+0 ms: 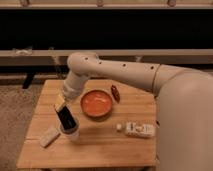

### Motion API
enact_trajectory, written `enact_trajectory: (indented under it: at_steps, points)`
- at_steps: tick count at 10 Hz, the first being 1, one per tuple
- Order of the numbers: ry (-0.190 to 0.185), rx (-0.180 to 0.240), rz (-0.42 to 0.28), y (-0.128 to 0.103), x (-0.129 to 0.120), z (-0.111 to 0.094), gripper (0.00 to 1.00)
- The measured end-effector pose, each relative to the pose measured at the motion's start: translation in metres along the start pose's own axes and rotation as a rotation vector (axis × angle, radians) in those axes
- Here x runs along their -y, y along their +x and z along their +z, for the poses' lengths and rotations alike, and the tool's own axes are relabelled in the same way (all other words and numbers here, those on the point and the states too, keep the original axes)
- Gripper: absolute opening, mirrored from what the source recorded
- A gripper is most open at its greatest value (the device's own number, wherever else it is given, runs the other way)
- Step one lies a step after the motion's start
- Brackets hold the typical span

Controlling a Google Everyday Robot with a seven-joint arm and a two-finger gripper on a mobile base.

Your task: Place the eraser in the ceramic cup

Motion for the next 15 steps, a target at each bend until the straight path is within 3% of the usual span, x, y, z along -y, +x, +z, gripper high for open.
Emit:
enact_trajectory:
  at_steps: [1, 6, 9, 15]
  points:
    - [-0.003, -0.008, -0.004, 0.002, -0.002, 0.004, 0.01]
    - [-0.012, -0.033, -0.009, 0.008, -0.006, 0.019, 0.5]
    - [-0.003, -0.037, -0.011, -0.002, -0.005, 0.028, 0.78]
    - [0.008, -0.015, -0.009, -0.018, -0.001, 0.03, 0.8]
